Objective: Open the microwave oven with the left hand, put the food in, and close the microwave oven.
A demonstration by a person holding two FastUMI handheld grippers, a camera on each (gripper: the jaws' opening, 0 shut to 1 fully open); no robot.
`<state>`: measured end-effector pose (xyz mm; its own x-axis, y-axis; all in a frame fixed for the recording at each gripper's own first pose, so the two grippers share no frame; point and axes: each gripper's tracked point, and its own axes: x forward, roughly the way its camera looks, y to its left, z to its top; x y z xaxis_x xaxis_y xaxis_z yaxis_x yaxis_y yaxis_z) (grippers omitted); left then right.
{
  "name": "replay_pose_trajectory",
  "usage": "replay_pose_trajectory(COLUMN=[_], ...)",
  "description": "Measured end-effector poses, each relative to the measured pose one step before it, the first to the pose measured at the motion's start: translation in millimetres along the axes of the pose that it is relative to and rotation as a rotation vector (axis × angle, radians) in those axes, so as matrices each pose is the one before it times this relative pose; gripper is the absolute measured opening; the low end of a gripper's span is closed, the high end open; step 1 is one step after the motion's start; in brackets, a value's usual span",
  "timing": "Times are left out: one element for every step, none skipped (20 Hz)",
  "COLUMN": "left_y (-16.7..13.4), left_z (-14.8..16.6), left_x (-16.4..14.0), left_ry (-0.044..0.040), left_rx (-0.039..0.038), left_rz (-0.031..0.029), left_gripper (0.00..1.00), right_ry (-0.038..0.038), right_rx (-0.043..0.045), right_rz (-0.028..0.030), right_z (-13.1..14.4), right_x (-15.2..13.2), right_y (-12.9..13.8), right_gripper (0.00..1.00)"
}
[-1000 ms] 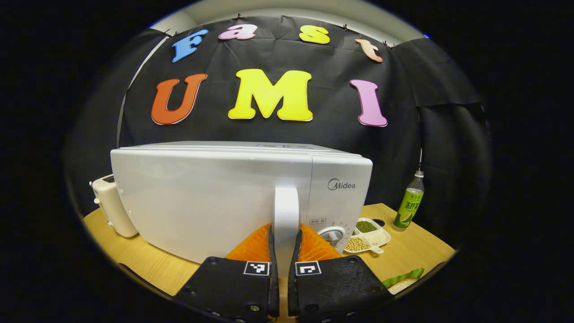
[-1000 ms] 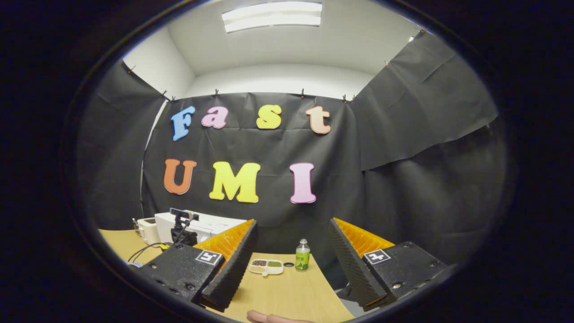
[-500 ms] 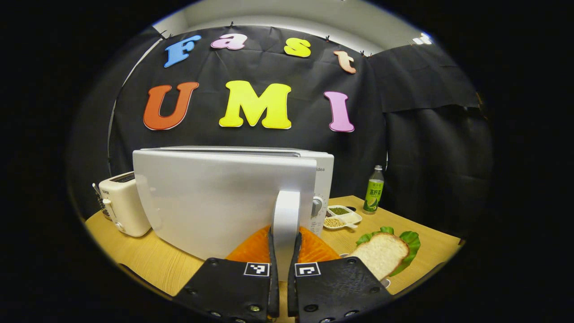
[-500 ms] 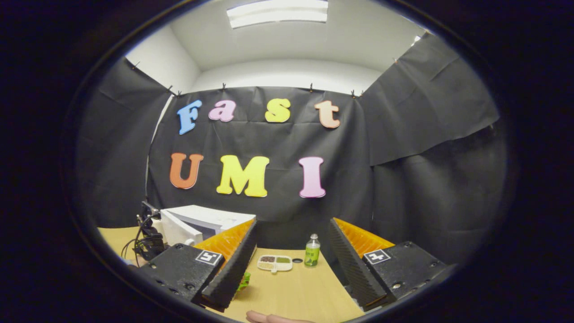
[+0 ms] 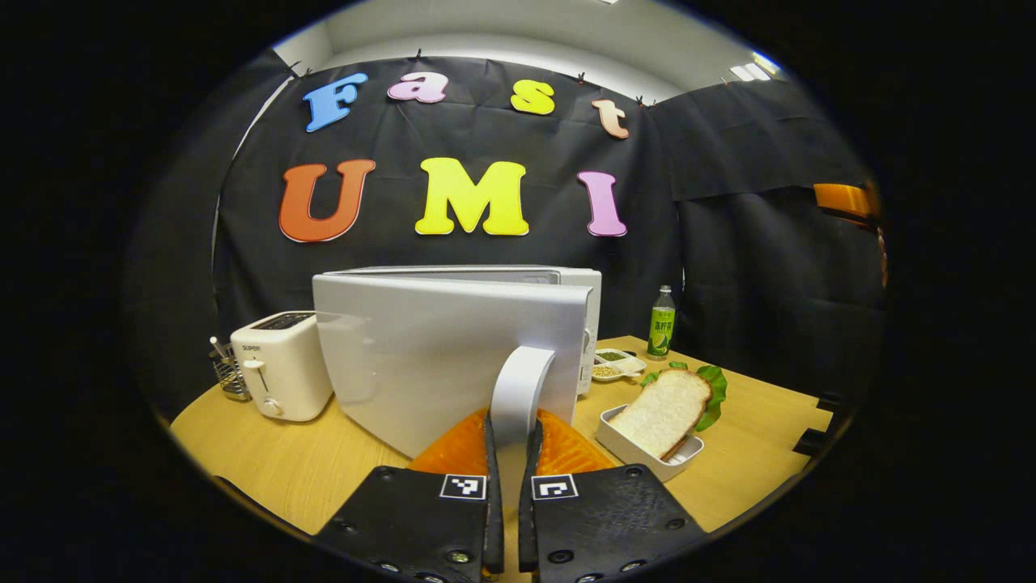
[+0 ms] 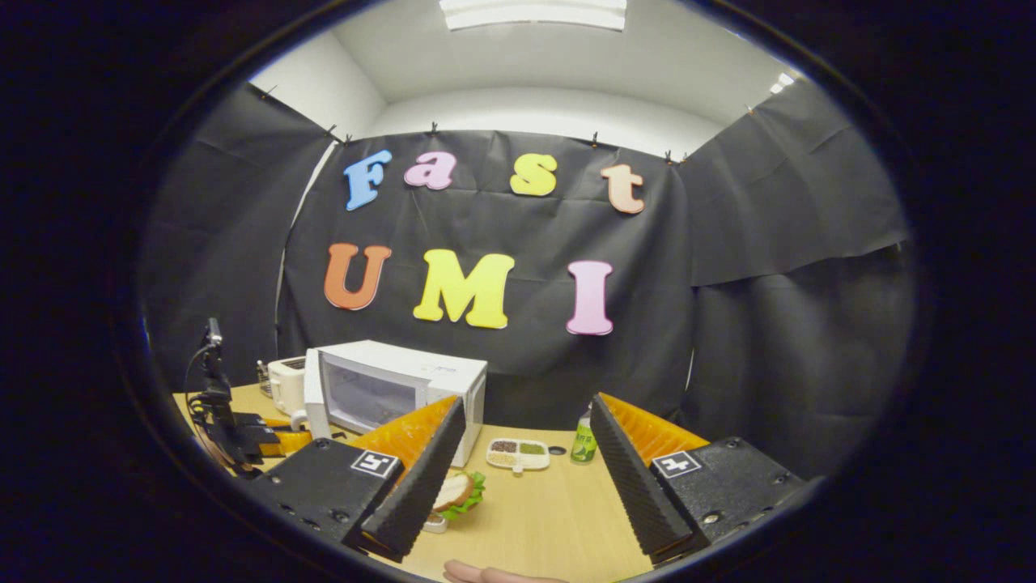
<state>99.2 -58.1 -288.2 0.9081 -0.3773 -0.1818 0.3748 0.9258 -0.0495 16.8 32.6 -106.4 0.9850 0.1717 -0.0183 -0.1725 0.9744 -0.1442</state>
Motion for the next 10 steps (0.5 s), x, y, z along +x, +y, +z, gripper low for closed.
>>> replay_pose_trajectory(left_y=[15.21,23.79,16.03,10.14,8.4,5.65,8.33,7.53,1.25,0.71], left_z=[1.0,-0.23,0.8,1.49,3.92,7.28,5.78,5.0,7.01,5.72], left_x=[-19.72,-13.69,-33.64,2.33,-13.02,-9.27,-8.94,-7.9,-6.29,-5.33], left_ry=[0.00089,-0.00421,-0.00314,0.00923,-0.00482,-0.00948,-0.00408,-0.00919,-0.01068,-0.00716], left_rx=[0.01167,0.02758,0.01517,-0.00228,-0.00623,0.00204,0.00654,0.00238,-0.00737,-0.01896], left_rz=[0.04818,0.0817,0.05019,0.0285,0.02969,0.02973,0.03732,0.02763,0.01036,0.00701], left_gripper=[0.2,0.21,0.59,0.97,0.97,0.96,0.96,0.96,0.96,0.96], right_ry=[0.01373,0.01339,0.01489,0.01721,0.0205,0.02437,0.02502,0.02767,0.02774,0.02807], right_rx=[0.00278,0.00094,-0.00202,-0.00396,-0.0043,-0.00342,-0.00194,0.00051,0.00054,-0.00021], right_rz=[0.01062,0.01296,0.01351,0.00931,0.00305,0.00283,0.00441,0.00413,0.00119,0.0029], right_z=[-5.3,-3.8,-6.13,-5.05,-7.68,-6.72,-8.13,-6.09,-6.05,-5.94], right_x=[3.66,3.99,5.2,6.0,5.91,6.94,7.54,6.83,8.68,6.78], right_y=[6.41,5.71,5.53,3.5,1.17,-0.08,0.94,-0.44,-1.55,-2.16], right_gripper=[0.99,0.99,0.99,0.99,0.99,0.98,0.98,0.98,0.98,0.98])
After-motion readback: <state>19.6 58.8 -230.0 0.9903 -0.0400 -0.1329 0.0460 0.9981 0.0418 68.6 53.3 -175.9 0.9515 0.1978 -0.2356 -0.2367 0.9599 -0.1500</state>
